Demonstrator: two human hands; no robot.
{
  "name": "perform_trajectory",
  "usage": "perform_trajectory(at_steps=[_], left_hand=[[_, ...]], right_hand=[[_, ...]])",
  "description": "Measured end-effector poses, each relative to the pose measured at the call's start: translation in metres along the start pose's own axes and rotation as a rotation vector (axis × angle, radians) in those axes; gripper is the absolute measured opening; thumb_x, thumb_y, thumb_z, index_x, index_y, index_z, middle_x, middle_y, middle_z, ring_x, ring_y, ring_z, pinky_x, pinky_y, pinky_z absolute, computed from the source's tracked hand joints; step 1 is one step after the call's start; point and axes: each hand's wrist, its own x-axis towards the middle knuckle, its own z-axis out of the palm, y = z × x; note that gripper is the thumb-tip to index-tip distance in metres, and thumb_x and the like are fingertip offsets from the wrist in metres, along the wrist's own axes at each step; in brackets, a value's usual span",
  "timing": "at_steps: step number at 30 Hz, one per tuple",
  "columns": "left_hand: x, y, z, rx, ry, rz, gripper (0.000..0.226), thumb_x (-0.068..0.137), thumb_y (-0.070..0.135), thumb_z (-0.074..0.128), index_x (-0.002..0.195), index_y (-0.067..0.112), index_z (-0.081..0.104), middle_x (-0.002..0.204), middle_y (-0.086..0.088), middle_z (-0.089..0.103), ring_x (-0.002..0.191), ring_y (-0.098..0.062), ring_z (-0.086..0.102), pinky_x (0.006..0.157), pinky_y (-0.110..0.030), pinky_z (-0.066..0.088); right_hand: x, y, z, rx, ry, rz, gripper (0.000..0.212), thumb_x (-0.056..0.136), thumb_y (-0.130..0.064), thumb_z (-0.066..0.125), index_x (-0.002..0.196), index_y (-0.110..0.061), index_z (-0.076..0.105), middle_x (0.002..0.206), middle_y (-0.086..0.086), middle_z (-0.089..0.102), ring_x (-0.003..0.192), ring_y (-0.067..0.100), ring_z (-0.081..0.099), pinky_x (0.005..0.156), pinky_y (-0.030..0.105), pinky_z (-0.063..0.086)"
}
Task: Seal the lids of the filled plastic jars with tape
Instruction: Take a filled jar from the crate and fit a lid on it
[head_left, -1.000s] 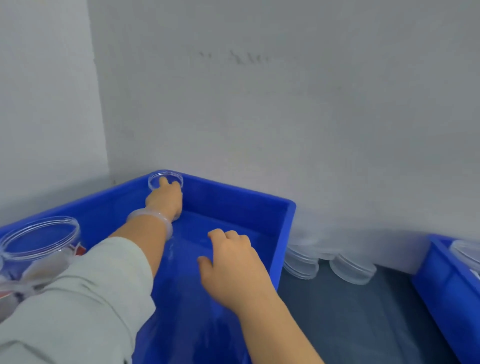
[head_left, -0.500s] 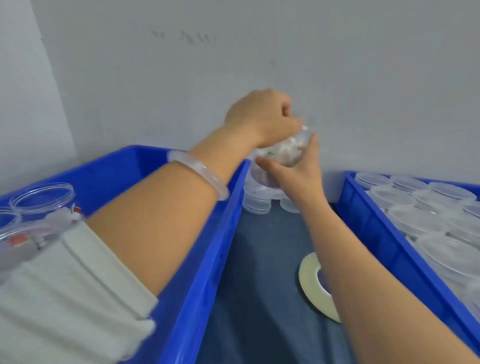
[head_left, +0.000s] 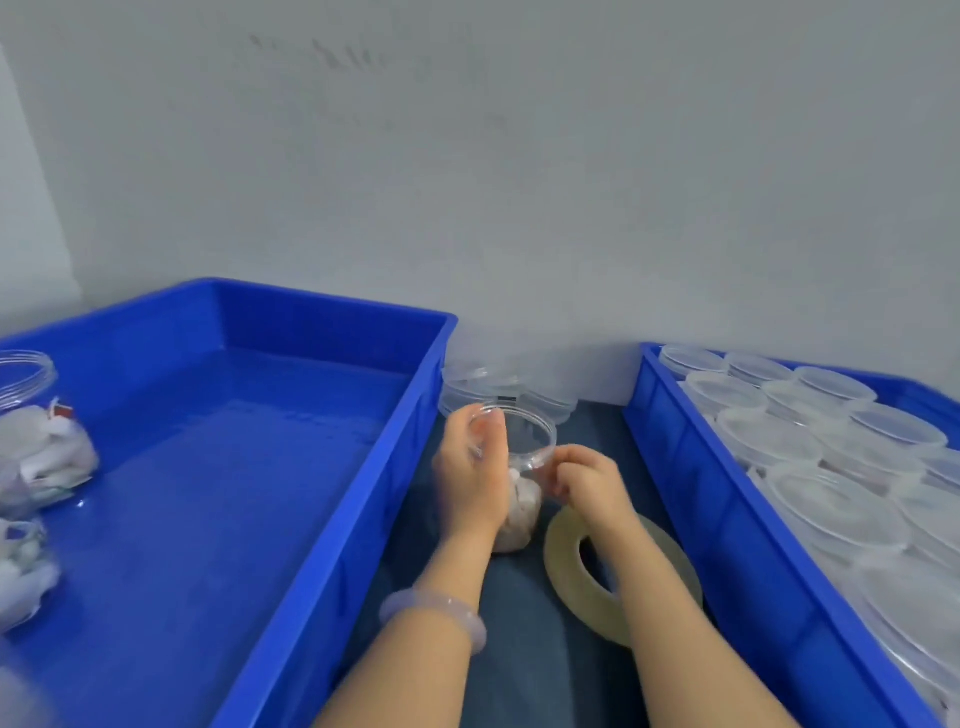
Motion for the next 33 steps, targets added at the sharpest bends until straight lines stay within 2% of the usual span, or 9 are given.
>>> perform_trajectory(at_steps=[3,9,13,16,19,22,26,29,33], left_hand=[[0.001,-0.007,0.004,-0.048,0.029,0.079,0.056,0.075,0.065,0.030,0.103,0.028,0.062,0.093,0.019,0.064,0.089,0.006,0.059,0.070,0.000,0.037],[0.000,-0.028,0.004,-0.114,0.025,0.205,0.040,0.081,0.053,0.034,0.107,0.031,0.057,0.097,0.018,0.068,0.096,0.001,0.063,0.081,-0.012,0.045],[0.002,-0.036,0.004,-0.151,-0.005,0.235,0.047,0.081,0.056,0.035,0.112,0.028,0.057,0.105,0.022,0.067,0.100,-0.003,0.064,0.083,-0.015,0.047],[0.002,-0.035,0.006,-0.189,-0.027,0.225,0.062,0.079,0.074,0.038,0.113,0.026,0.058,0.107,0.020,0.067,0.101,-0.003,0.064,0.083,-0.013,0.047],[0.002,-0.034,0.002,-0.222,-0.045,0.122,0.059,0.074,0.074,0.037,0.108,0.030,0.058,0.102,0.011,0.070,0.100,-0.002,0.064,0.086,-0.015,0.047],[0.004,-0.031,0.001,-0.241,-0.052,-0.004,0.064,0.071,0.070,0.026,0.101,0.027,0.062,0.097,0.009,0.068,0.091,0.005,0.064,0.078,-0.007,0.044],[-0.005,-0.022,-0.001,-0.206,-0.032,-0.078,0.057,0.085,0.056,0.022,0.086,0.023,0.068,0.083,0.011,0.070,0.086,-0.002,0.066,0.073,-0.012,0.047],[-0.015,-0.016,-0.010,-0.187,-0.028,-0.052,0.054,0.089,0.049,0.022,0.070,0.025,0.066,0.072,0.010,0.069,0.075,-0.002,0.064,0.071,-0.021,0.049],[-0.025,-0.008,-0.021,-0.205,-0.050,-0.055,0.058,0.098,0.040,0.022,0.056,0.033,0.061,0.053,0.015,0.059,0.052,0.005,0.052,0.052,-0.013,0.041]], right_hand=[[0.053,0.005,-0.009,-0.338,0.131,-0.024,0.029,0.092,-0.010,0.049,0.118,-0.015,0.061,0.120,0.003,0.060,0.115,0.021,0.053,0.091,0.033,0.044],[0.150,0.027,-0.002,-0.931,-0.009,0.018,0.080,0.094,-0.057,0.041,0.153,-0.020,0.002,0.161,0.006,0.003,0.146,0.035,-0.004,0.118,0.046,0.007],[0.179,0.038,0.005,-0.792,0.048,-0.026,0.060,0.082,-0.057,0.063,0.121,-0.016,0.045,0.138,0.016,0.039,0.132,0.035,0.031,0.109,0.043,0.030],[0.170,0.024,0.007,-0.765,0.075,-0.040,0.046,0.076,-0.051,0.072,0.093,-0.017,0.046,0.115,0.011,0.049,0.100,0.026,0.051,0.087,0.037,0.045],[0.140,-0.004,0.001,-0.459,0.276,-0.145,0.060,0.074,-0.048,0.074,0.118,-0.014,0.052,0.124,0.012,0.051,0.106,0.027,0.053,0.083,0.032,0.041],[0.079,-0.041,-0.021,-0.092,0.062,-0.193,0.066,0.071,-0.054,0.066,0.131,-0.030,0.053,0.133,-0.001,0.055,0.120,0.016,0.052,0.098,0.030,0.041],[-0.009,-0.055,-0.019,-0.278,-0.346,-0.251,0.069,0.055,-0.058,0.065,0.122,-0.043,0.057,0.123,-0.026,0.053,0.110,-0.016,0.048,0.088,0.009,0.041],[-0.031,-0.052,-0.009,-0.415,-0.297,-0.301,0.064,0.072,-0.046,0.071,0.132,-0.041,0.049,0.124,-0.022,0.044,0.115,-0.008,0.043,0.081,0.009,0.034],[-0.034,-0.072,-0.003,-0.666,-0.330,-0.308,0.081,0.057,-0.062,0.072,0.126,-0.029,0.047,0.121,-0.019,0.045,0.110,0.002,0.046,0.076,0.015,0.036]])
